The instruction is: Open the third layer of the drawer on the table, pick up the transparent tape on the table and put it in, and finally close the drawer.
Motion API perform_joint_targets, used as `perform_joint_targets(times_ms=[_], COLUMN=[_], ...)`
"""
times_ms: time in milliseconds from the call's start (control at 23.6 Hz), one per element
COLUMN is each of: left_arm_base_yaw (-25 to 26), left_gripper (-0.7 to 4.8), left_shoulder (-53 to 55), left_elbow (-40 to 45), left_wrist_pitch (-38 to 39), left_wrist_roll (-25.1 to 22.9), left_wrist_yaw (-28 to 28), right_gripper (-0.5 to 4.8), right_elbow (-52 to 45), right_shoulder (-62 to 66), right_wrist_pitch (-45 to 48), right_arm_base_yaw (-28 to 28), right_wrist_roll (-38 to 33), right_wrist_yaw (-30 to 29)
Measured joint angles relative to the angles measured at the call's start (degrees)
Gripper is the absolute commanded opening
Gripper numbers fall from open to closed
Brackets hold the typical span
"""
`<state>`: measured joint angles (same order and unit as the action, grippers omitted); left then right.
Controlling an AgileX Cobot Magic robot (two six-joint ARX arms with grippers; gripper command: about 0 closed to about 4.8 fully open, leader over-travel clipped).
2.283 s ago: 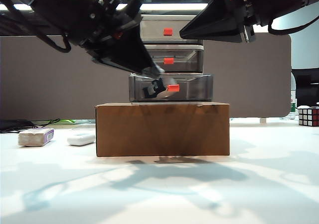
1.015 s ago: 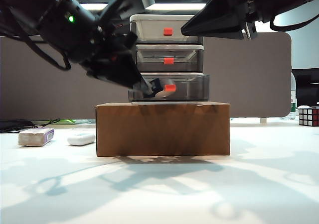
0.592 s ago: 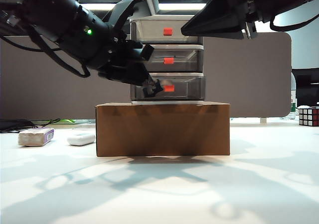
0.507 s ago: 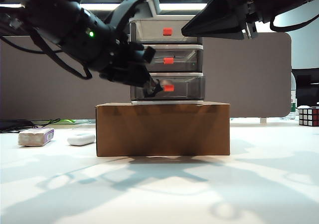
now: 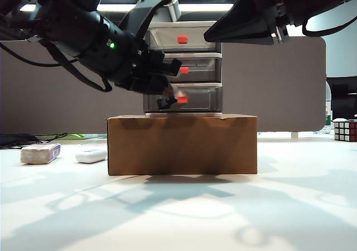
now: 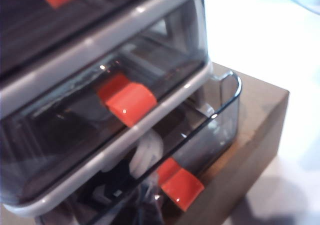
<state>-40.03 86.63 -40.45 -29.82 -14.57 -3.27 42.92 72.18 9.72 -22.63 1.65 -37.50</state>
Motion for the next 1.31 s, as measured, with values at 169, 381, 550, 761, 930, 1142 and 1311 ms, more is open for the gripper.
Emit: perform_joint_targets(times_ms=[169,381,550,761,930,1142,1311], left_arm_base_yaw=[0.0,0.0,-1.9,-6.6,-7.7,-8.0,-8.6], left_gripper=[-0.06,-0.06,-0.06,-0.06,-0.06,-0.06,-0.06], left_shoulder=[0.0,0.0,-5.0,-16.9,-27.4,-48.2,-58.9], left_elbow=[0.0,0.0,0.4,3.9,9.4,21.1,27.4], left_wrist_pitch=[0.1,0.6,9.7,15.4,17.3,22.7,23.1], left_wrist_roll=[0.8,1.8,3.0,0.2,1.7,11.0,13.4], left_wrist_yaw=[-0.1,0.8,3.0,-1.2,-5.2,-5.8,-5.7], right_gripper=[-0.05,-0.05,-0.05,-0.05,-0.05,-0.05,-0.05], right_elbow=[0.0,0.0,-0.4,-2.1,-3.8,-10.3,-15.3], right_shoulder=[0.0,0.0,-2.8,-12.8,-20.1,-38.8,-50.2], right_wrist_pitch=[-0.2,-0.5,-5.4,-9.0,-14.3,-22.4,-26.1], right_arm_base_yaw=[0.0,0.0,0.0,-0.4,-0.3,-0.5,-0.5], right_wrist_roll=[0.2,0.3,3.3,5.7,5.8,4.8,3.4], right_wrist_yaw=[0.0,0.0,2.0,12.1,16.8,22.5,26.4])
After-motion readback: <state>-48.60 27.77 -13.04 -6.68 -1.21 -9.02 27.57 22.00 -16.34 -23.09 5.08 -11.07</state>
